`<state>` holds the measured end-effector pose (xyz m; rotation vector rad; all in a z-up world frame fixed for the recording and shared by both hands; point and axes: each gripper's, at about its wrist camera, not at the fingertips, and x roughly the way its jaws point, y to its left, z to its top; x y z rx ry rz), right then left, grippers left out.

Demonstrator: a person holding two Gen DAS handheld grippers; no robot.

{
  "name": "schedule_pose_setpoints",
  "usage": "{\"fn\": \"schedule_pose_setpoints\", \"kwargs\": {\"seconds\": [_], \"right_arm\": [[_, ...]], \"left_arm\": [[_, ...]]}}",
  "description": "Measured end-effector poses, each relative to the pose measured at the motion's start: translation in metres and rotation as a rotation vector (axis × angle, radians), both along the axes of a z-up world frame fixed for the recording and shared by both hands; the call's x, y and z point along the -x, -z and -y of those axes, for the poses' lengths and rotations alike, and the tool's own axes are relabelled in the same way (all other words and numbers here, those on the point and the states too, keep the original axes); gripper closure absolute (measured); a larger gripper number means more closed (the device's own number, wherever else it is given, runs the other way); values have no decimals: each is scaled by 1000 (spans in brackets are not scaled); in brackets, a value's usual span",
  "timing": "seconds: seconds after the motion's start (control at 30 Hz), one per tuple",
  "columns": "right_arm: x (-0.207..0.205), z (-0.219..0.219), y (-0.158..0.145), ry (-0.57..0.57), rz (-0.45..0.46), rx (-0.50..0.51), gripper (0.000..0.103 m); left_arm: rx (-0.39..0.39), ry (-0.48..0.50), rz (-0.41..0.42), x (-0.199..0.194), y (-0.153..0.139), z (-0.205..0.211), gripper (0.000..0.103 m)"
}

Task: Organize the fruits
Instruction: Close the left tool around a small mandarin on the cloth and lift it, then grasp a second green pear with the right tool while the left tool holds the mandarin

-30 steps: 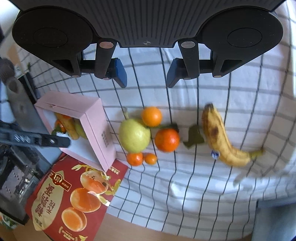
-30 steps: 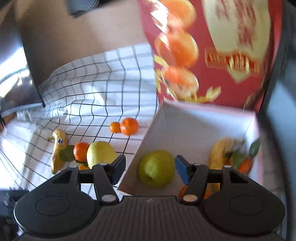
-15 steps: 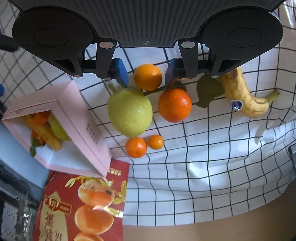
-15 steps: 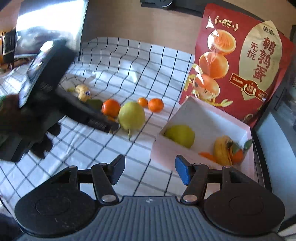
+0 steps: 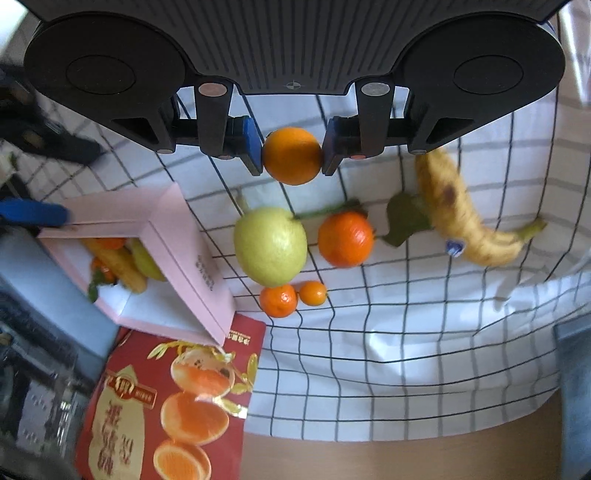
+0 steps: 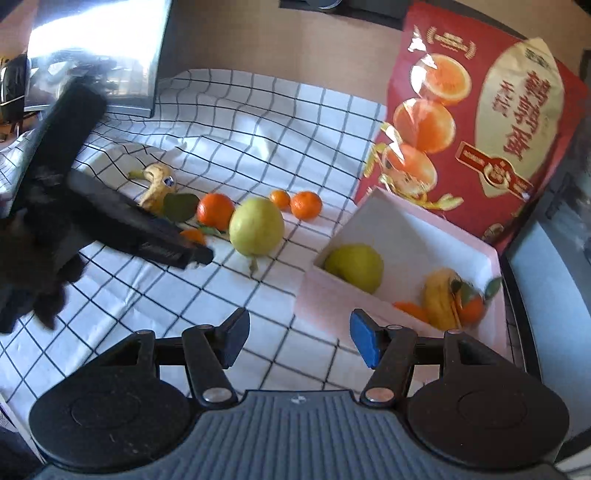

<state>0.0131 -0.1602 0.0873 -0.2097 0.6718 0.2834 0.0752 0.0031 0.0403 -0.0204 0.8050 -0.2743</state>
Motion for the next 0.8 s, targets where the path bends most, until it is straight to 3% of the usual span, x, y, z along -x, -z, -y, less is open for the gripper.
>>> {"fn": "schedule_pose_setpoints", "kwargs": {"seconds": [0.43,0.8], "right_arm": [[-66,-73,-3,-135,33,49,39],[-134,-96,25,-51,-126,95,39]], "left_arm": [[86,-101,-55,47,-2,-45,64],[194,-170,-37,55,-3,-66,64]]}}
